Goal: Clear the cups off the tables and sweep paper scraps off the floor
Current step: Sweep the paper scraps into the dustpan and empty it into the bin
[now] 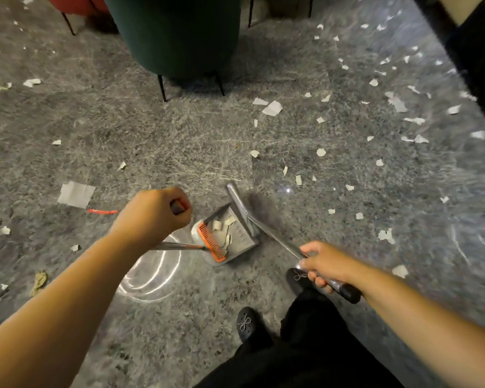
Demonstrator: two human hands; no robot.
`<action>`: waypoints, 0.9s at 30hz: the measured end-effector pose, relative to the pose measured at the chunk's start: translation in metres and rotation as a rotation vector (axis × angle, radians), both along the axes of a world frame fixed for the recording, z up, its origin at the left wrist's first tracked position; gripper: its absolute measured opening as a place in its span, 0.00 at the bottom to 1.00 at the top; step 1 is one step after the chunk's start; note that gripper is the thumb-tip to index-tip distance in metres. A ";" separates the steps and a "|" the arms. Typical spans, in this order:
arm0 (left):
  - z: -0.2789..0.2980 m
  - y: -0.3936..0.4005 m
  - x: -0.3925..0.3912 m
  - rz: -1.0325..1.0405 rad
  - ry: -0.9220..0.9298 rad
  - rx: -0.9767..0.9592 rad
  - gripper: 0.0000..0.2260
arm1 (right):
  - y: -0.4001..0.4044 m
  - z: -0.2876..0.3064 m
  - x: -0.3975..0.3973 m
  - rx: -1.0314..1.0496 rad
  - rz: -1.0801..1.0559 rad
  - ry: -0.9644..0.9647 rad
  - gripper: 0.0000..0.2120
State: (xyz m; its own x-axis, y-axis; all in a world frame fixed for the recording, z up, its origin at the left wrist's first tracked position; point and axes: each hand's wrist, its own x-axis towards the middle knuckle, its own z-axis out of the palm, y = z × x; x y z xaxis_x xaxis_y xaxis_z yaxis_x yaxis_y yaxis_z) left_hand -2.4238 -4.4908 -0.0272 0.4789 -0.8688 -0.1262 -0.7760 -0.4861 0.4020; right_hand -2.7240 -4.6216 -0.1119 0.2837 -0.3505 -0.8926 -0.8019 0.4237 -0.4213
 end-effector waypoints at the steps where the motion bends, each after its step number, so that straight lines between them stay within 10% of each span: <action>1: 0.002 -0.011 -0.007 -0.030 0.005 -0.011 0.07 | -0.002 0.001 -0.010 -0.009 -0.053 -0.002 0.20; 17: -0.019 -0.202 -0.179 -0.237 0.086 -0.003 0.02 | -0.092 -0.004 -0.229 -0.175 -0.559 0.065 0.26; 27: -0.039 -0.320 -0.261 -0.339 0.031 0.125 0.02 | -0.164 -0.016 -0.359 -0.195 -0.603 0.208 0.05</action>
State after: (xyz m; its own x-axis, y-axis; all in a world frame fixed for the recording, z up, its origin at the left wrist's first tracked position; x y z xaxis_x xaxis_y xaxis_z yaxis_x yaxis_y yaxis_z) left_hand -2.6847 -4.8106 -0.0663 0.1602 -0.9545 -0.2517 -0.8898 -0.2500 0.3818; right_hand -3.0833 -4.7856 -0.1275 -0.1842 -0.5546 -0.8115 -0.5213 0.7550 -0.3977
